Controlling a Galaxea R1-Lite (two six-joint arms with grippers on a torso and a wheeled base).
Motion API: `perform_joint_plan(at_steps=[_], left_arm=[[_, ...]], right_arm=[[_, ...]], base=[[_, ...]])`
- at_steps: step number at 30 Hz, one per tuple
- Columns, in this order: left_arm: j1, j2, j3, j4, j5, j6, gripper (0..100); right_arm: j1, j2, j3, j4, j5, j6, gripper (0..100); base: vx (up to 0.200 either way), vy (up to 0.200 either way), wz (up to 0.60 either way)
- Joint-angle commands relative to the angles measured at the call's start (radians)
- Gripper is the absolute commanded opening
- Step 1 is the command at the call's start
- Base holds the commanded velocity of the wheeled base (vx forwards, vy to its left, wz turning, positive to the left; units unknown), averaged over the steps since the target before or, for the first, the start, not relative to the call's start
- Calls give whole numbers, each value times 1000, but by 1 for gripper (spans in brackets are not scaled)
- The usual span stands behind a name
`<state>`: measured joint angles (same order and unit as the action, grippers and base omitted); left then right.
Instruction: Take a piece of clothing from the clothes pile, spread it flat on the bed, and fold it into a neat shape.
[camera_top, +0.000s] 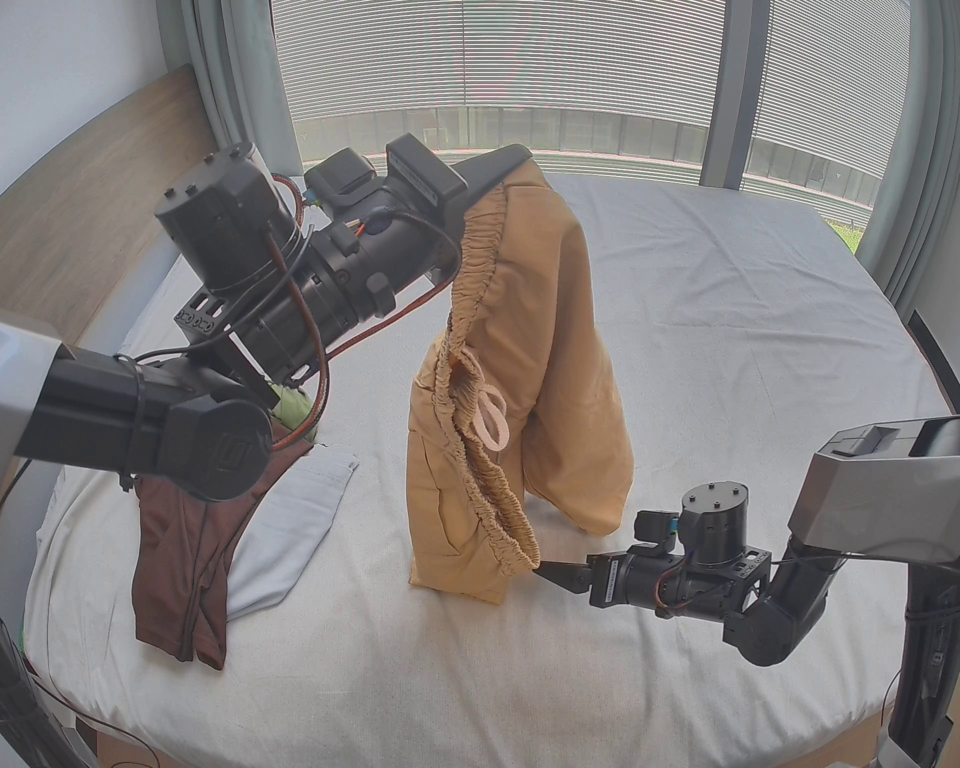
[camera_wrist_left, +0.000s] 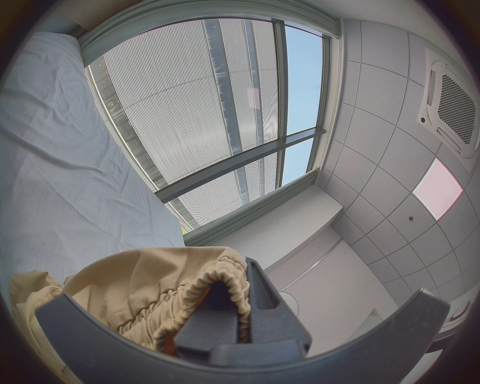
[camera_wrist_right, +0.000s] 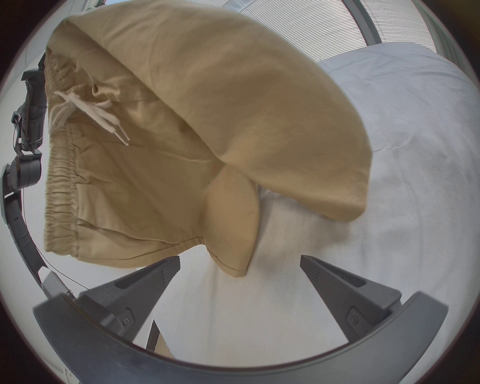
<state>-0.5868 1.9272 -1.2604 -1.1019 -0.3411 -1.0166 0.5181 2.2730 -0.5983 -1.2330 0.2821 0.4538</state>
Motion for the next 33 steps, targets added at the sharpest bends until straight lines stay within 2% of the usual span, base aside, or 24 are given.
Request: perform_joint_plan(at_steps=[1, 6, 13, 14, 23, 33], left_arm=[[-1, -2, 4, -1, 1, 1, 0], [-2, -5, 6, -6, 1, 0, 0], [-4, -13, 7, -6, 7, 1, 0], [-4, -19, 7, -6, 7, 1, 0], [-4, -37, 6, -6, 7, 1, 0], [1, -63, 7, -1, 7, 1, 0]], right_arm=[[19, 62, -89, 44, 2, 0, 100], [20, 66, -159, 144, 48, 0, 100], [22, 95, -242, 213, 51, 0, 100], [33, 108, -290, 273, 61, 0, 100], [39, 163, -472, 448, 68, 3, 100], [77, 232, -580, 477, 68, 40, 100]], base=[[0, 0, 0], [0, 0, 0], [0, 0, 0], [0, 0, 0], [0, 0, 0], [0, 0, 0]])
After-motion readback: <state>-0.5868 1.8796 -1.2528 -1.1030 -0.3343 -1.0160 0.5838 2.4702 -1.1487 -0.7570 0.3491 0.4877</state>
